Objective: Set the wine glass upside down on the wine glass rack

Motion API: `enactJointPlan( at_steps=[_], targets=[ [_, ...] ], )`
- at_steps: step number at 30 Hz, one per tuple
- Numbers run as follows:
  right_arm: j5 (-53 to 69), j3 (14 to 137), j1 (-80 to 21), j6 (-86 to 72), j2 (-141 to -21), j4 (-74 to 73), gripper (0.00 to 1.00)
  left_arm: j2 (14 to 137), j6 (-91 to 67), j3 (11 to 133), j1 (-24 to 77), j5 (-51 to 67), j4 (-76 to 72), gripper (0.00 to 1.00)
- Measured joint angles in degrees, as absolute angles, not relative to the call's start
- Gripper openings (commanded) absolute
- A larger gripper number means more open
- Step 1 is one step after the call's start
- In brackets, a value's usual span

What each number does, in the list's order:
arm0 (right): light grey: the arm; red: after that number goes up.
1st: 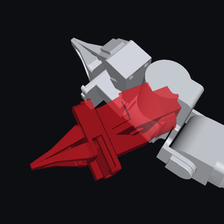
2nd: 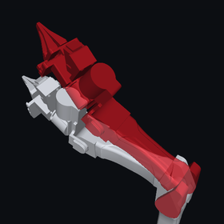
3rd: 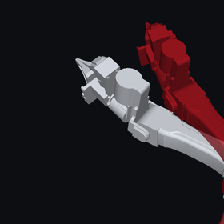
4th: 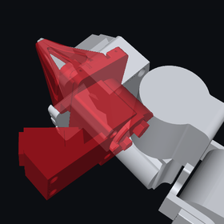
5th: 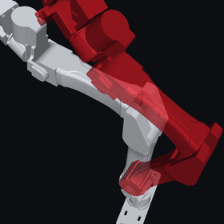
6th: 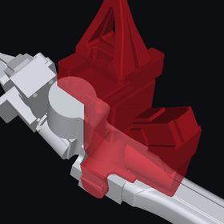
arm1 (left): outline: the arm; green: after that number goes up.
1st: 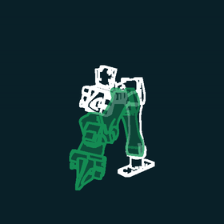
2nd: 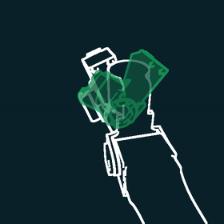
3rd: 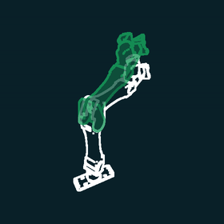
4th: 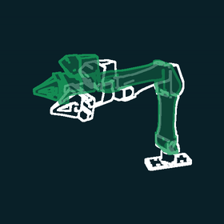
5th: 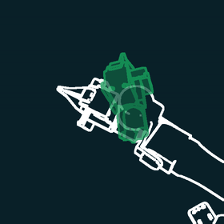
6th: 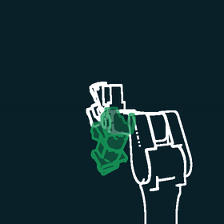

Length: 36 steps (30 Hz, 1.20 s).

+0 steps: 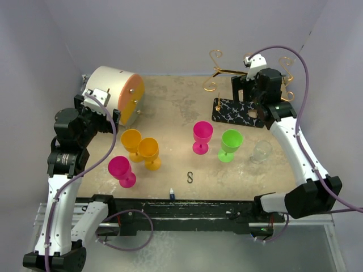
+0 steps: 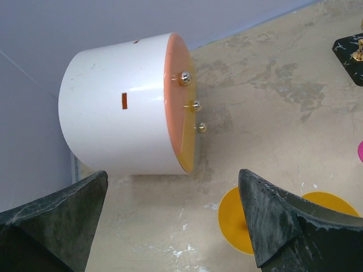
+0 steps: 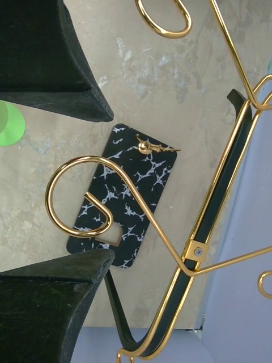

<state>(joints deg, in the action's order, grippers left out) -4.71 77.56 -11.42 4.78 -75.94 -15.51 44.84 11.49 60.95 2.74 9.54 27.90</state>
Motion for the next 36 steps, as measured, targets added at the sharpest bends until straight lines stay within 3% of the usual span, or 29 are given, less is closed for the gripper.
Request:
enactJointPlan(
  at_steps=[5,20,30,36],
  targets=[
    [-6.94,77.58,-11.62,3.92,-77.1,-15.51,0.87,44.84,11.46,60.95,2.7,10.26,27.9,0.99],
    [-9.52,78.96,-11.62,3.62,-80.44,-15.27,0.56,44.75,11.49,60.95,2.68,12.12,27.97,0.99],
    [-8.64,80.64,-11.73,4.67,-81.06,-16.78,0.23,44.95,11.51,60.95,2.68,13.28,28.38,0.99],
    [-7.97,80.79,-12.05,5.52,-81.03,-17.72,0.08,45.12,11.51,60.95,2.68,13.96,28.38,0.99]
  ],
)
